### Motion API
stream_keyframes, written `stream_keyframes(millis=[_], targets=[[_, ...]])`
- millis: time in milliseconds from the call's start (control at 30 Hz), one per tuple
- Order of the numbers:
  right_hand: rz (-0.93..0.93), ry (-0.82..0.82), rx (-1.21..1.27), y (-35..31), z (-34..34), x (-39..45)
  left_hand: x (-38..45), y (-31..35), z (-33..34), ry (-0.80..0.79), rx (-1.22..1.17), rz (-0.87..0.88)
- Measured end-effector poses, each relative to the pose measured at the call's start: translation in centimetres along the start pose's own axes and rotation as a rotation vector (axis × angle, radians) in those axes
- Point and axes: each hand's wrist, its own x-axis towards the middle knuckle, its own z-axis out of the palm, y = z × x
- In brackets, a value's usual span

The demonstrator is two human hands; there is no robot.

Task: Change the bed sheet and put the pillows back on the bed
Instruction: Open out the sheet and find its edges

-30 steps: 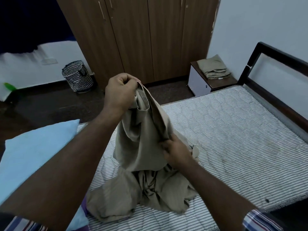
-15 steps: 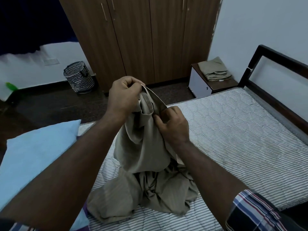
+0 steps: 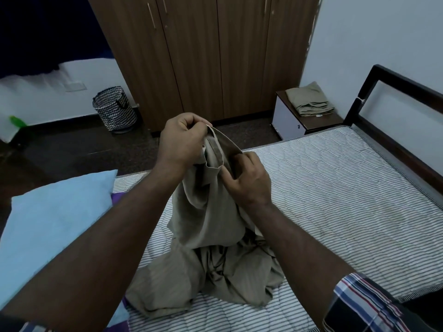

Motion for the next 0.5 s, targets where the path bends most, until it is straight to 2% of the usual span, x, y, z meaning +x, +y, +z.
stream_keyframes(millis=[200,333,500], targets=[[-0.020,0.067,0.070,-1.3,-0.7,1.3,-0.6,-0.1,0.2,-0.020,-0.003,-0.012],[-0.070,0.050,-0.008,-1.2,-0.6,1.7,-0.9,-0.1,0.3,-0.047,0.007,-0.008],[0.021,-0.001,-0.092,0.1,0.0,1.5,-1.4,0.2,0.3,-0.085,0.023,0.009]])
